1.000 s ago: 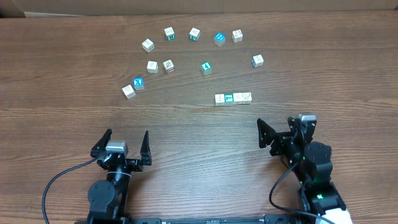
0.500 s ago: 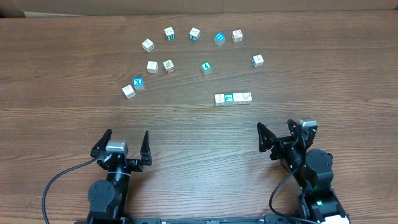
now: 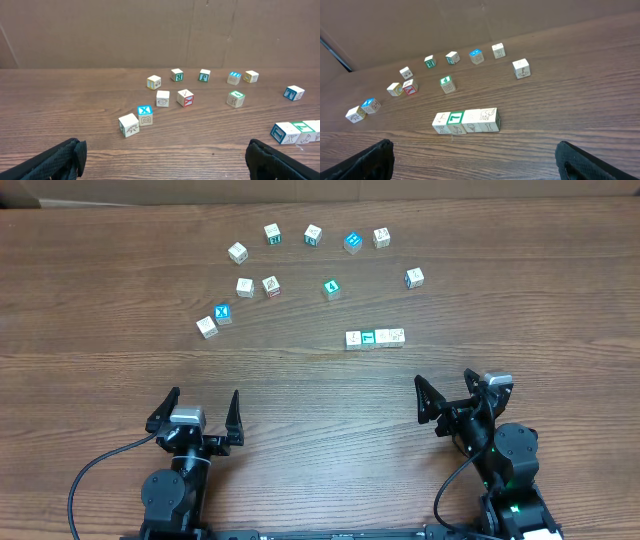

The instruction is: Form a horizontal line

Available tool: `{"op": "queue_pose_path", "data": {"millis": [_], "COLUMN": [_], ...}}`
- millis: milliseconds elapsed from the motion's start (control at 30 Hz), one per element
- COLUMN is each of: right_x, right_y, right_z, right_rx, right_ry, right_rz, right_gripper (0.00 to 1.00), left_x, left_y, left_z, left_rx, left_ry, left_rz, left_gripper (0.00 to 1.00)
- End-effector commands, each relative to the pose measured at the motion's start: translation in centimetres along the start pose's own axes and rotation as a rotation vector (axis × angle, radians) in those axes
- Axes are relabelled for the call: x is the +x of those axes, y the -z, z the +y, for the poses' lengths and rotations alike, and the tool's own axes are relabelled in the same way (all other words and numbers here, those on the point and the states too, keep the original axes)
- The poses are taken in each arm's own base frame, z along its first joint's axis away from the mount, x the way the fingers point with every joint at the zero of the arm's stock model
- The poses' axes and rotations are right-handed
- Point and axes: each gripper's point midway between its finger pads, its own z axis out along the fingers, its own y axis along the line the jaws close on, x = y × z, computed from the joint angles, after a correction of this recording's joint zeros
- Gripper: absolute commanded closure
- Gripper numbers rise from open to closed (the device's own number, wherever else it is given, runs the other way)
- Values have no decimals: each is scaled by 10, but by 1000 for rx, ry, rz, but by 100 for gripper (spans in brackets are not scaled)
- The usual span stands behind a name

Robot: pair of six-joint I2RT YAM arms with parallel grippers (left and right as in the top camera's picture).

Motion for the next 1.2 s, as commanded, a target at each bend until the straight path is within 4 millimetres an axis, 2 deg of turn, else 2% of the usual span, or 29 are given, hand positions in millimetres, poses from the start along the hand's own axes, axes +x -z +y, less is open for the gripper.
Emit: {"op": "queue_pose_path", "data": {"millis": [0,433,633,800,1167], "right_x": [-1,-6,1,16,27], "right_y": [1,11,12,14,21], "right_z": [1,4,-2,-15,-25], "right_rx": [-10,-32,-3,63,116], "right_ry": [16,35,49,44,43], "right_rz": [-16,-102,-75,-19,19], "right_gripper": [0,0,0,0,0], "left_x": [-1,-1,-1,-1,-1], "left_y": [0,0,0,0,0], "left_z": [-1,-1,-1,-1,-1], "left_rx": [1,1,1,1,1], "left_ry": [-19,-19,-19,-19,-19], "left_rz": [-8,-8,-8,-8,-8], "left_gripper": [1,0,1,0,0]}}
